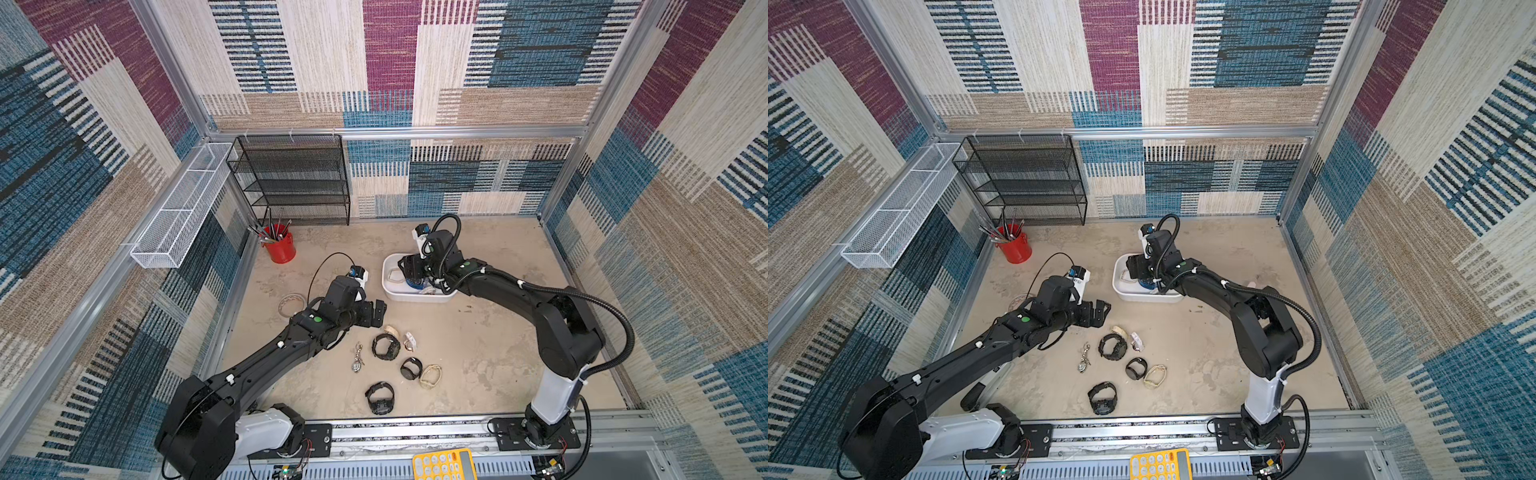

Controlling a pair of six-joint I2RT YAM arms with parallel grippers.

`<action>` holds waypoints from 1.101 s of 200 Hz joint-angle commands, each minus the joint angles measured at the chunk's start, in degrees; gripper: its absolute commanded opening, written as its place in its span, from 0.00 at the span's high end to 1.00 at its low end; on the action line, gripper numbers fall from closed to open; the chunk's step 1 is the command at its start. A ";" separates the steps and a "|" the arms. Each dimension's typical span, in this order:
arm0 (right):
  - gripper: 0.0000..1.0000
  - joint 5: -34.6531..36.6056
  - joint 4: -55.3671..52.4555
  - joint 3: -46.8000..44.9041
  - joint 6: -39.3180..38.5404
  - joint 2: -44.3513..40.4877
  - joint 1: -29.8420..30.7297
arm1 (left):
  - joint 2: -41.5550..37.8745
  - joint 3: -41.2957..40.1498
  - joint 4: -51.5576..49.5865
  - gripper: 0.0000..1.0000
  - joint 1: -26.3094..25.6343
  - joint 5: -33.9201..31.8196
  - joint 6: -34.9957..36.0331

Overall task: Put the watch into the storage box
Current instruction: Place the storage box down, then pick up the item at the center of the board.

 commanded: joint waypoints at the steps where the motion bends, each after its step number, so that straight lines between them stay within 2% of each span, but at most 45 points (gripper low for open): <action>1: 0.04 -1.93 7.45 -7.40 0.08 -4.52 -0.04 | 1.57 1.44 0.77 0.01 0.06 -0.08 -0.02; 13: 0.00 -3.18 10.43 -12.06 -0.19 -7.40 -0.04 | 2.27 2.08 0.52 0.01 0.06 0.27 -0.65; 46: 0.00 -3.08 15.03 -20.51 -0.69 -14.39 -0.04 | 3.68 2.63 1.66 0.01 0.06 1.10 -0.80; 86: 0.00 -3.48 14.60 -21.98 -0.10 -17.19 -0.04 | 5.33 4.31 -1.33 0.00 0.06 0.44 -2.26; 113: 0.00 -2.87 15.92 -22.94 -0.64 -18.43 -0.04 | 4.20 2.36 -2.56 0.02 0.06 0.27 -3.71; 150: 0.00 -4.31 16.39 -22.68 -0.49 -19.32 -0.06 | 2.30 1.90 -12.35 0.13 0.06 -0.13 -4.97; 220: 0.00 -2.70 17.15 -23.06 -1.26 -20.49 -0.04 | -5.26 -3.25 -25.49 0.27 0.05 -1.93 -10.91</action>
